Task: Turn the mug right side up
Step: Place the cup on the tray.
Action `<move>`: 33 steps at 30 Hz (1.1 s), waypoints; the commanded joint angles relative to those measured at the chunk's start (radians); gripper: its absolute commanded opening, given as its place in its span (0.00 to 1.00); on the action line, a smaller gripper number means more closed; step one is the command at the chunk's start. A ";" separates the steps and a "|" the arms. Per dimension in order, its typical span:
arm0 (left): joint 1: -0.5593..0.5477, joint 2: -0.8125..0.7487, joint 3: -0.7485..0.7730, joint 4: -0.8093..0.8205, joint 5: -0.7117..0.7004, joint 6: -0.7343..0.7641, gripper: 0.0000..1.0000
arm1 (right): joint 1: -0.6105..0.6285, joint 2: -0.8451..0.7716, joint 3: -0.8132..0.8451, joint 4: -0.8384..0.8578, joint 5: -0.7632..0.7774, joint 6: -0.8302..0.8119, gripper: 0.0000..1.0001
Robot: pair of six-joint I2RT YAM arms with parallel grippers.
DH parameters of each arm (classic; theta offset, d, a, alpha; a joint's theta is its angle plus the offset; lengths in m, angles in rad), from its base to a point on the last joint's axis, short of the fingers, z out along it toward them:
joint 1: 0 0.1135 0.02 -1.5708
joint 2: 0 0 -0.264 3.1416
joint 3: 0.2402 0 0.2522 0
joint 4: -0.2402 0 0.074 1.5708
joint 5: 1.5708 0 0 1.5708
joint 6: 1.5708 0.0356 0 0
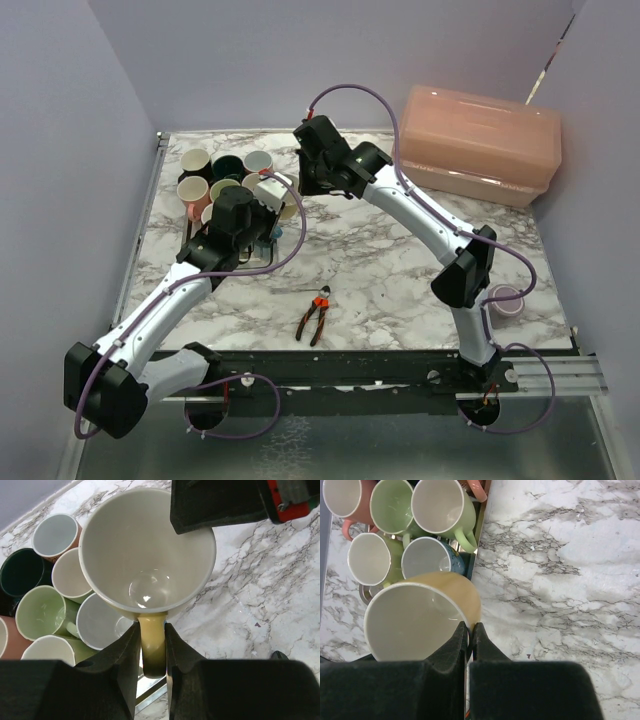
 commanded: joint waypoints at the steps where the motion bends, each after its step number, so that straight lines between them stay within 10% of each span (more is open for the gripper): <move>1: -0.007 0.017 0.033 0.007 -0.014 0.013 0.24 | 0.014 -0.075 0.003 0.069 -0.039 0.016 0.01; 5: -0.011 0.014 0.032 0.010 -0.029 0.048 0.00 | 0.013 -0.085 -0.016 0.083 -0.054 0.019 0.01; 10: -0.012 -0.009 0.036 0.036 -0.007 0.049 0.00 | 0.013 -0.108 -0.064 0.116 -0.048 0.037 0.01; 17: -0.012 -0.059 0.026 0.093 -0.072 -0.022 0.00 | -0.010 -0.151 -0.100 0.182 -0.026 0.056 0.43; 33: -0.010 -0.180 0.025 0.077 -0.770 -0.233 0.00 | -0.146 -0.358 -0.410 0.409 -0.060 0.172 0.60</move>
